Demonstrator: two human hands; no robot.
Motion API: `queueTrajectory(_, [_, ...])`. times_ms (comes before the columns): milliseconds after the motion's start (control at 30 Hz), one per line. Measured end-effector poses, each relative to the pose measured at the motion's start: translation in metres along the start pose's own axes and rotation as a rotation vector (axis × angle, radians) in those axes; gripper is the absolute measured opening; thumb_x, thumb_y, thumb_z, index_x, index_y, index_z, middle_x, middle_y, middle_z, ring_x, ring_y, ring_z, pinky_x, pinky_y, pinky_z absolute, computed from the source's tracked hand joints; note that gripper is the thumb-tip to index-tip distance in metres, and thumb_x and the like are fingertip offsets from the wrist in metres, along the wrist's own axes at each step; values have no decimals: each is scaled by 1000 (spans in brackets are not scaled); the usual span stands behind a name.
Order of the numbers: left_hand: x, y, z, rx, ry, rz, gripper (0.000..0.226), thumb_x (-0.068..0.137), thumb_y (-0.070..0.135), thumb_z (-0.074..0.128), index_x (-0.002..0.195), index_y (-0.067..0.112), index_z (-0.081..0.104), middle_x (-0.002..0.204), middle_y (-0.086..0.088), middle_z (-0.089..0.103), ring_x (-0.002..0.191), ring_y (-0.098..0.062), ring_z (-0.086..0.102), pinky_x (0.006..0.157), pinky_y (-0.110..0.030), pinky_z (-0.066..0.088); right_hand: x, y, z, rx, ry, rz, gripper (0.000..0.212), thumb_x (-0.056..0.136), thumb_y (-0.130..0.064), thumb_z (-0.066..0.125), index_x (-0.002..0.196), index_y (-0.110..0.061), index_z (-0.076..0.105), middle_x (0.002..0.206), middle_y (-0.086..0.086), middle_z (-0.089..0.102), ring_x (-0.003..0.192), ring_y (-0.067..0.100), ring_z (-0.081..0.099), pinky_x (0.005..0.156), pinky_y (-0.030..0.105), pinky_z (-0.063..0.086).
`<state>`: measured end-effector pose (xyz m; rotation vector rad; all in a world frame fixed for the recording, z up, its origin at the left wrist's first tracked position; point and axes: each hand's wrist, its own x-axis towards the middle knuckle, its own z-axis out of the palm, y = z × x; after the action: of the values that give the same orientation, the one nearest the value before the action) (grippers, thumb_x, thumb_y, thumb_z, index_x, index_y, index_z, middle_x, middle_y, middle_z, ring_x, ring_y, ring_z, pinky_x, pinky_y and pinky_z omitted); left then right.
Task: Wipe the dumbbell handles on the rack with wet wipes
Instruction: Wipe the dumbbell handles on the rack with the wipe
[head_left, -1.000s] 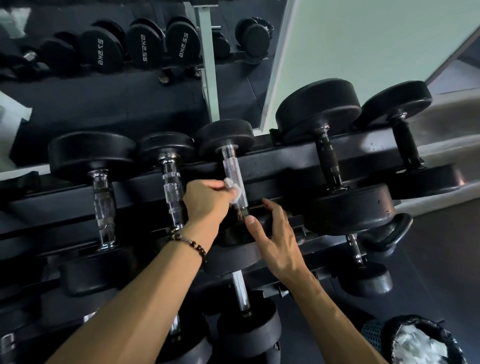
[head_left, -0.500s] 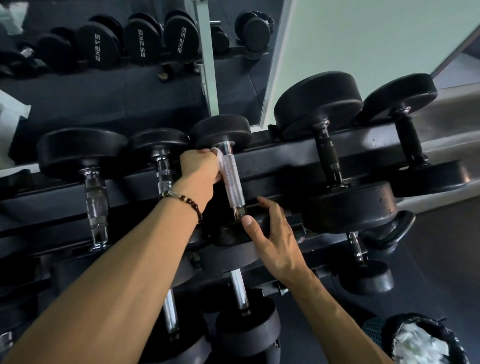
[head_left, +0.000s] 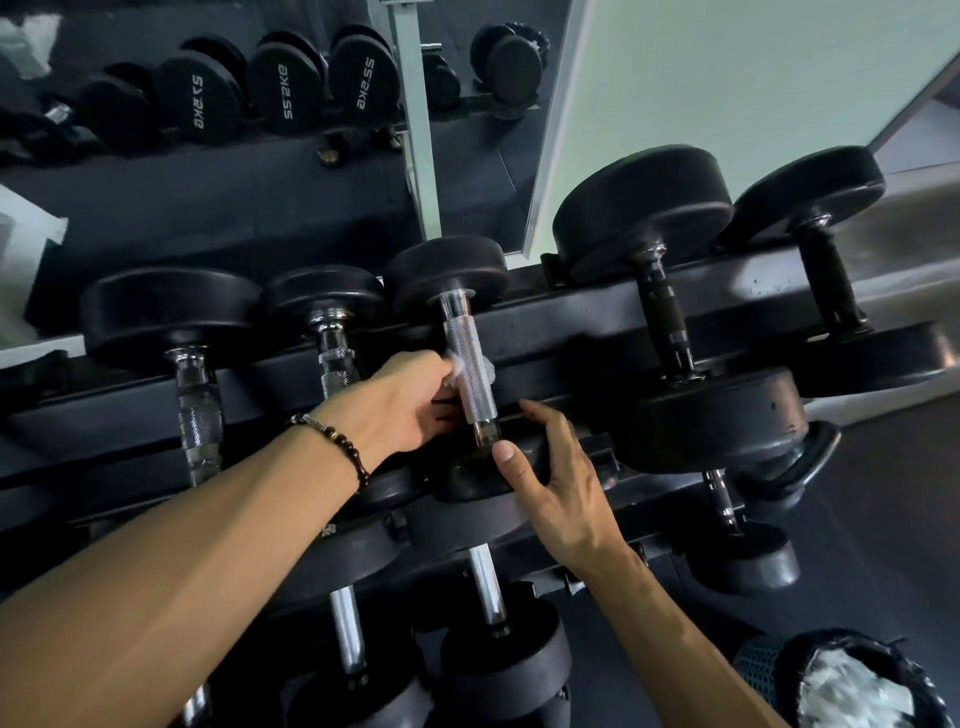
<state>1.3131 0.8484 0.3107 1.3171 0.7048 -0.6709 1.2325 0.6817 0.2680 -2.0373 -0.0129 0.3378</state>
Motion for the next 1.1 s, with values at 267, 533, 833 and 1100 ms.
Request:
queueTrajectory(267, [14,18,-1,-112,73,121,31,99,4,41,106,10,70,106,-7,73,94,-19,67,74,-33,52,1,1,0,-10,8,11,82,77,-81,41,143,-32,39,145,-12,45,135,4,37,106,25,31])
queueTrajectory(533, [7,-10,-20,539,2,21,25,88,-7,57,99,9,72,111,-14,72,112,-28,65,101,-48,50,2,2,2,-14,35,4,80,78,-79,43,142,-30,43,142,-10,48,133,5,41,109,26,33])
queueTrajectory(833, [14,-20,-23,551,81,48,39,74,-17,62,89,19,68,100,-15,73,104,-31,67,97,-49,52,1,3,4,9,50,12,77,78,-78,44,140,-32,43,141,-11,48,132,5,41,105,24,33])
queueTrajectory(1100, [10,-17,-10,503,229,170,26,78,-13,65,81,11,71,75,-6,70,66,-13,64,56,-16,51,1,1,4,-16,44,19,78,78,-80,42,141,-34,42,143,-11,47,132,5,41,103,23,32])
